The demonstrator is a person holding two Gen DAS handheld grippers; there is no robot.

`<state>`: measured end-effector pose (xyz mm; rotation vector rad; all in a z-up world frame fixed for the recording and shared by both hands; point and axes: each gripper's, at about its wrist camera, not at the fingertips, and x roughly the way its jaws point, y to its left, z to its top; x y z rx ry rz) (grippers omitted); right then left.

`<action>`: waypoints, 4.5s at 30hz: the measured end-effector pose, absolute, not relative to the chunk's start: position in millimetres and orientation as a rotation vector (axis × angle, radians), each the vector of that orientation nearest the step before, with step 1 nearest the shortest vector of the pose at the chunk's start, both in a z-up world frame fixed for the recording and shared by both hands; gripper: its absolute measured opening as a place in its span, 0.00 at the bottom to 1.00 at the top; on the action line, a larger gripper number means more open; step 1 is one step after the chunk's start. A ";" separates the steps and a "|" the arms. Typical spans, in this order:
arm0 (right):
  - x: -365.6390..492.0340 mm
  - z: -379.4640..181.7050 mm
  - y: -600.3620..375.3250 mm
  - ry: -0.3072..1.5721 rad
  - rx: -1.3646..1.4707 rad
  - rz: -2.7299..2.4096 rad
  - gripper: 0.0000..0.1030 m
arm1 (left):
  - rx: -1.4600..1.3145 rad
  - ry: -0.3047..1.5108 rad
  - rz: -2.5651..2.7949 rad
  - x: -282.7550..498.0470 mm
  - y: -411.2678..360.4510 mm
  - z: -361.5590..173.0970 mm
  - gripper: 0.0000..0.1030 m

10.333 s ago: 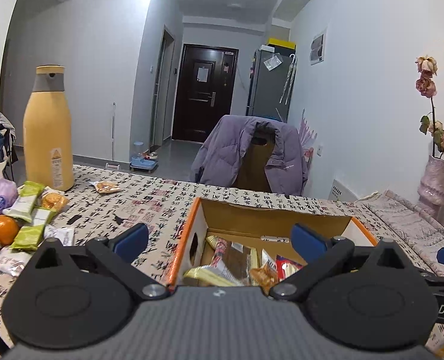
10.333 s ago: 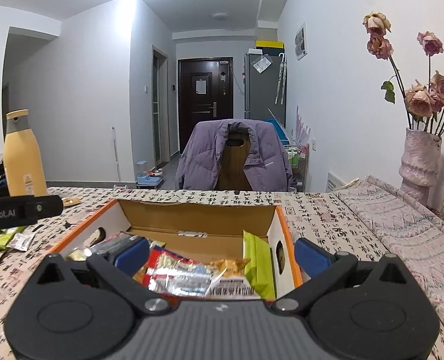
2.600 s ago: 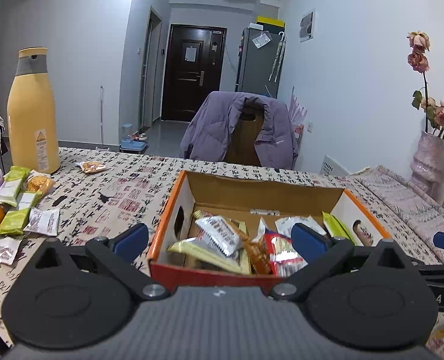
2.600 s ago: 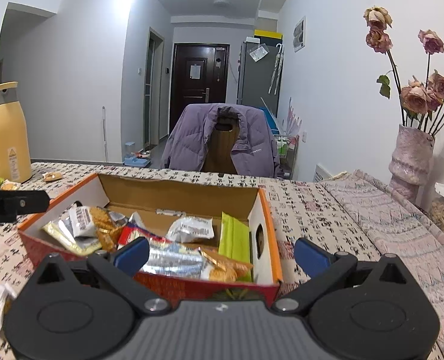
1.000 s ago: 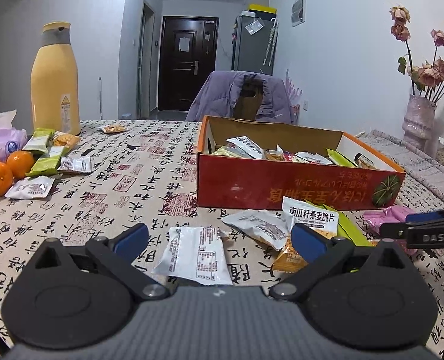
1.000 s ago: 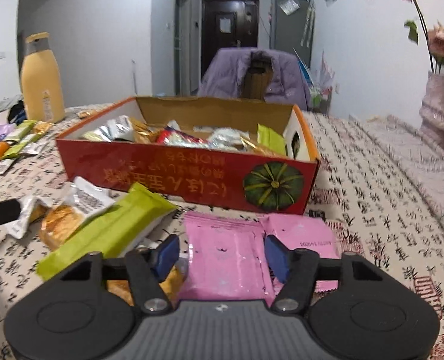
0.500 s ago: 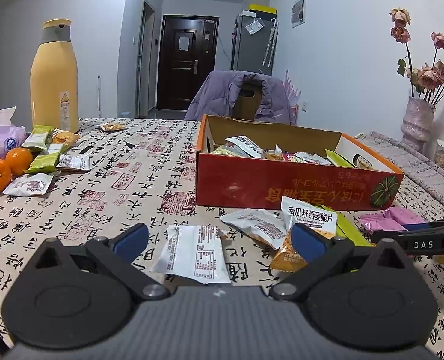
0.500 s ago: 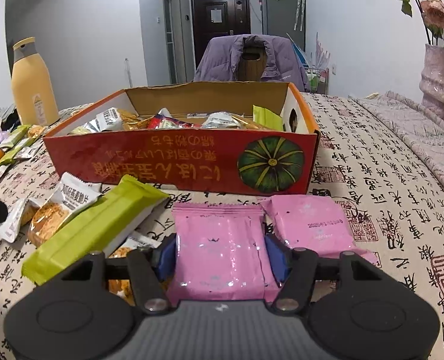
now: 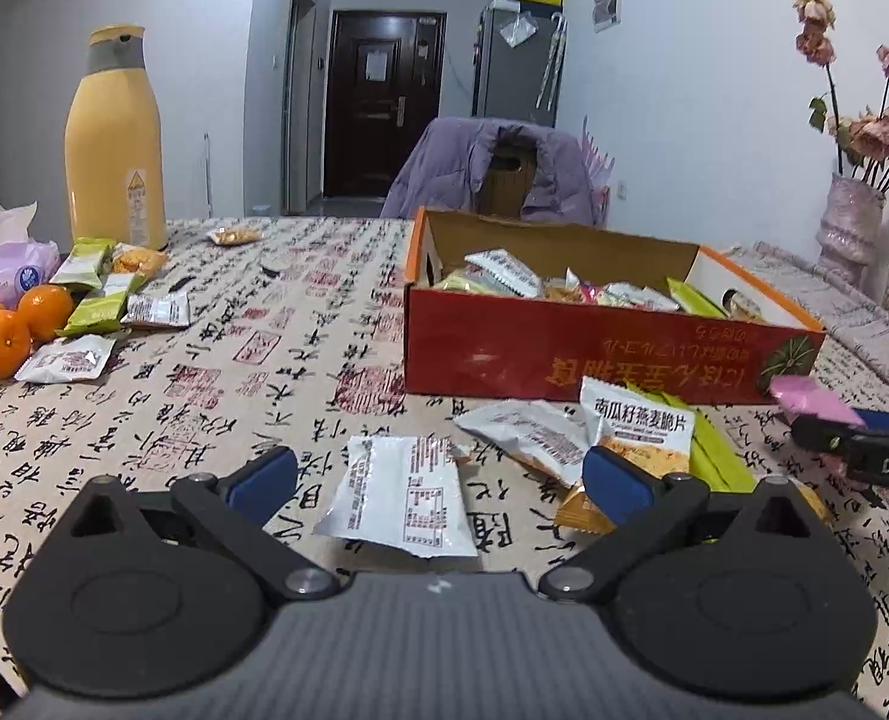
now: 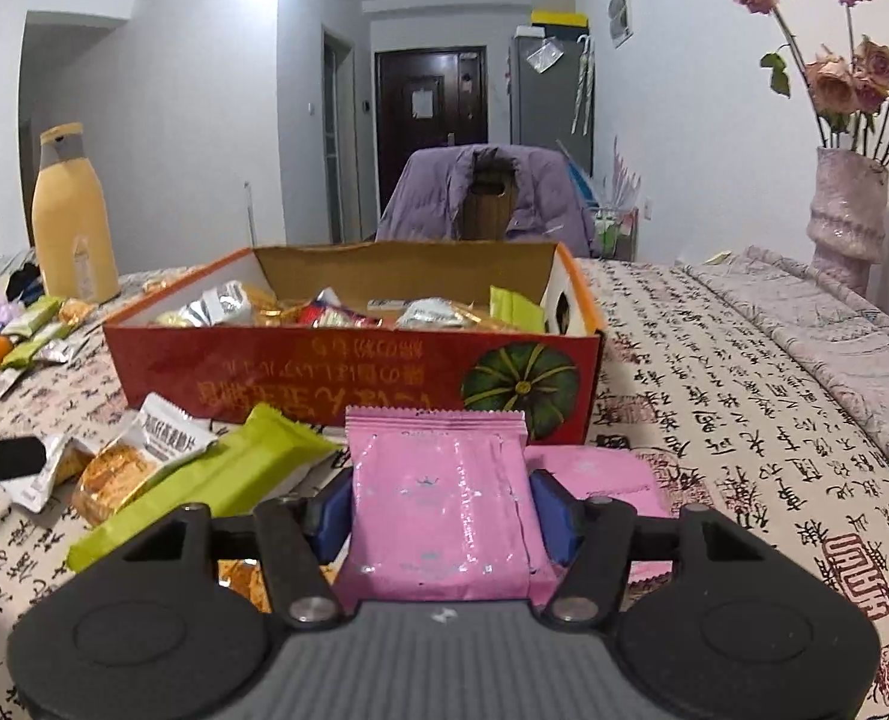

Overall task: Organize snacks
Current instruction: 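Grasp the white sachet with the left gripper while the right holds the pink pack, then carry the pink pack and white sachet over the cardboard box, then open both grippers to drop the pink pack and sachet into the box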

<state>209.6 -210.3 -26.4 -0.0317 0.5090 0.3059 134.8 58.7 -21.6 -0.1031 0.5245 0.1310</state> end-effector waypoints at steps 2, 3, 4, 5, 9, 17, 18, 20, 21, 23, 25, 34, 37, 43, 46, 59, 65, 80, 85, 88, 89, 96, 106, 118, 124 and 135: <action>208.4 -25.6 -211.9 0.498 -0.026 0.302 0.59 | -0.086 0.549 0.141 139.0 60.1 -20.8 1.00; 207.4 -25.3 -211.8 0.495 -0.026 0.301 0.59 | -0.069 0.564 0.152 141.9 60.3 -20.7 1.00; 206.8 -25.5 -211.8 0.493 -0.027 0.301 0.59 | -0.047 0.583 0.166 146.0 61.0 -20.9 1.00; 206.7 -25.8 -211.1 0.494 -0.032 0.301 0.59 | -0.037 0.600 0.181 150.0 62.9 -21.7 1.00; 204.7 -25.8 -210.3 0.488 -0.039 0.303 0.59 | -0.051 0.658 0.194 163.3 72.7 -25.6 1.00; 204.0 -26.3 -210.0 0.491 -0.042 0.304 0.59 | -0.062 0.706 0.196 173.7 72.4 -37.6 0.89; 204.0 -26.3 -210.1 0.491 -0.041 0.304 0.59 | -0.067 0.712 0.201 174.0 72.2 -38.5 0.80; 204.0 -26.4 -210.0 0.491 -0.040 0.305 0.59 | -0.075 0.720 0.198 173.9 71.9 -40.0 0.68; 203.9 -26.5 -210.0 0.491 -0.040 0.305 0.59 | -0.072 0.713 0.199 172.9 71.2 -39.7 0.63; 204.0 -26.5 -210.0 0.490 -0.040 0.305 0.59 | -0.072 0.705 0.192 171.6 70.5 -39.0 0.55; 204.1 -26.4 -209.9 0.490 -0.040 0.305 0.59 | -0.079 0.696 0.183 169.7 70.7 -38.5 0.51; 203.3 -25.8 -209.5 0.481 -0.043 0.304 0.59 | -0.072 0.631 0.184 160.3 67.5 -30.0 0.48; 202.0 -25.4 -209.4 0.473 -0.045 0.306 0.59 | -0.073 0.606 0.183 156.6 65.3 -24.7 0.48; 201.4 -22.1 -210.9 0.457 -0.039 0.290 0.59 | -0.100 0.556 0.154 152.1 55.6 -8.1 0.48; 203.7 -17.0 -212.5 0.451 -0.034 0.283 0.59 | -0.099 0.530 0.135 152.0 48.8 2.0 0.48; 220.7 30.4 -204.2 0.376 -0.059 0.283 0.59 | -0.051 0.429 0.081 177.7 16.5 49.4 0.48; 239.6 48.5 -195.3 0.350 -0.069 0.278 0.59 | -0.039 0.406 0.075 198.7 4.8 62.4 0.48; 304.4 54.2 -169.5 0.358 -0.068 0.270 0.59 | -0.047 0.427 0.083 271.3 0.9 65.0 0.48; 324.8 45.0 -163.8 0.379 -0.060 0.261 0.59 | -0.065 0.449 0.093 295.2 8.1 56.3 0.48; 332.9 37.1 -165.1 0.380 -0.039 0.246 0.59 | -0.074 0.450 0.101 304.6 13.0 48.8 0.48; 332.4 34.0 -166.4 0.370 -0.028 0.243 0.59 | -0.079 0.449 0.106 306.1 15.2 45.2 0.48; 337.5 14.8 -162.0 0.381 -0.047 0.267 0.59 | -0.096 0.464 0.104 312.0 25.9 26.2 0.48; 338.6 7.5 -165.8 0.413 -0.041 0.248 0.88 | -0.106 0.445 0.086 308.0 28.8 21.0 0.81; 337.6 8.7 -169.8 0.406 -0.035 0.222 1.00 | -0.126 0.390 0.111 300.8 28.2 28.2 1.00; 337.8 17.4 -172.6 0.412 -0.034 0.215 1.00 | -0.128 0.387 0.100 298.1 22.9 35.6 1.00; 310.9 41.9 -177.7 0.409 -0.044 0.231 1.00 | -0.121 0.394 0.100 272.7 21.3 53.4 1.00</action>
